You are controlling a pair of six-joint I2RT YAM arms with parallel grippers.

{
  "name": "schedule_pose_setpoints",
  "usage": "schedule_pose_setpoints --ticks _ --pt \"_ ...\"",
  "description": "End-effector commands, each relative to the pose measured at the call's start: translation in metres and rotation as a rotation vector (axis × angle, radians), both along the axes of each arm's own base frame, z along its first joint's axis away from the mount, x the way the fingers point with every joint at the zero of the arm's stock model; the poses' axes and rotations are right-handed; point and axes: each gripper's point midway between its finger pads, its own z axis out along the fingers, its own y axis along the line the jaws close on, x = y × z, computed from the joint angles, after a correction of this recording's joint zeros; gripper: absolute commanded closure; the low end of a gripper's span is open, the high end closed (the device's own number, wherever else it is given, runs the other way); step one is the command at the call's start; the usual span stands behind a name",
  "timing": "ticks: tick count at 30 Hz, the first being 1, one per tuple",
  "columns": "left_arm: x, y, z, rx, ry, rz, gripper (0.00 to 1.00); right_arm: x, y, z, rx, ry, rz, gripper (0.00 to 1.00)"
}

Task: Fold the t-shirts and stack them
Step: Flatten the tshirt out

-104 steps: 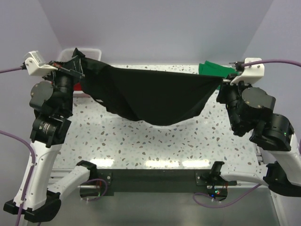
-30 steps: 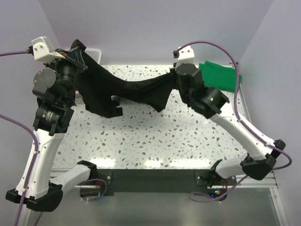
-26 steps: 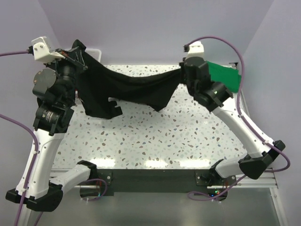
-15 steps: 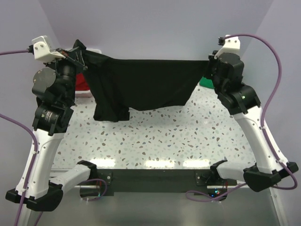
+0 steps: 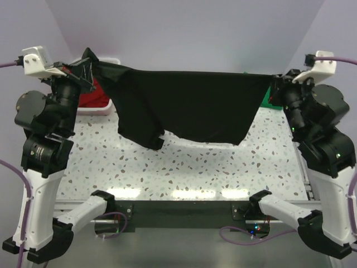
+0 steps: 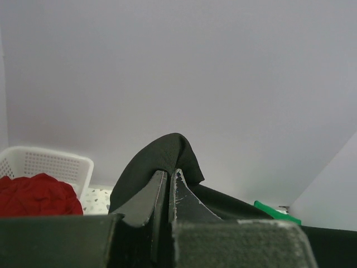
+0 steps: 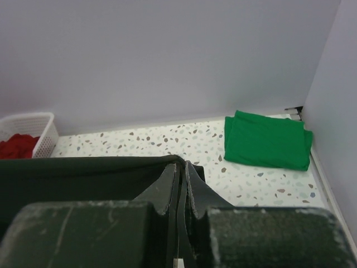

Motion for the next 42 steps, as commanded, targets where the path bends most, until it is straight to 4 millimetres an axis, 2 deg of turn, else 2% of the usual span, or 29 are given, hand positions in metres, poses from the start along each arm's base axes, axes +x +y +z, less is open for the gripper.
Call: schedule_pose_setpoints --ticks 1,3,6,11,13,15,16,18,22,28,32,35,36,37,38,39,41,42 --pt "-0.05 0.014 0.034 0.018 -0.128 -0.005 1.0 -0.036 -0.013 0.029 0.017 -0.081 0.025 1.0" --pt "-0.056 0.014 0.041 0.023 -0.15 -0.013 1.0 -0.037 -0.013 0.032 0.022 -0.091 0.03 1.0" --pt "-0.046 0.016 0.044 0.017 -0.141 0.011 1.0 -0.026 -0.009 0.03 0.018 -0.083 0.021 1.0" --pt "0.006 0.01 0.032 -0.012 -0.092 0.061 1.0 0.009 -0.003 0.011 -0.019 -0.037 -0.028 1.0" --pt "0.032 0.009 0.023 -0.014 -0.068 0.098 1.0 0.019 -0.004 0.009 -0.031 -0.034 -0.061 1.0" --pt "0.047 0.007 0.021 -0.002 -0.057 0.116 1.0 0.032 -0.003 0.005 -0.055 -0.019 -0.082 1.0" --pt "0.062 0.004 0.016 0.002 -0.043 0.122 1.0 0.035 -0.002 0.011 -0.053 -0.034 -0.087 1.0" --pt "0.078 0.0 0.014 0.009 -0.034 0.128 1.0 0.046 0.001 0.012 -0.065 -0.03 -0.097 1.0" --pt "0.088 -0.002 0.021 0.014 -0.047 0.136 1.0 0.056 0.006 0.021 -0.062 -0.049 -0.094 1.0" --pt "0.078 0.002 0.033 0.028 -0.062 0.143 1.0 0.049 0.006 0.031 -0.044 -0.073 -0.077 1.0" --pt "0.059 0.008 0.038 0.028 -0.072 0.139 1.0 0.026 0.0 0.041 -0.02 -0.105 -0.055 1.0" --pt "0.039 0.012 0.043 0.025 -0.082 0.13 1.0 0.012 -0.005 0.042 -0.01 -0.111 -0.044 1.0" --pt "0.034 0.013 0.042 0.025 -0.083 0.128 1.0 0.001 -0.008 0.046 0.005 -0.131 -0.032 1.0" --pt "0.02 0.016 0.047 0.02 -0.099 0.124 1.0 -0.004 -0.009 0.044 0.004 -0.126 -0.026 1.0" --pt "0.014 0.018 0.046 0.02 -0.099 0.123 1.0 -0.01 -0.01 0.044 0.008 -0.129 -0.02 1.0" --pt "0.001 0.021 0.051 0.015 -0.117 0.121 1.0 -0.022 -0.013 0.048 0.02 -0.148 -0.006 1.0" --pt "-0.011 0.023 0.051 0.019 -0.118 0.111 1.0 -0.034 -0.016 0.047 0.026 -0.15 0.008 1.0" --pt "-0.024 0.026 0.056 0.013 -0.138 0.108 1.0 -0.043 -0.019 0.05 0.039 -0.166 0.013 1.0"
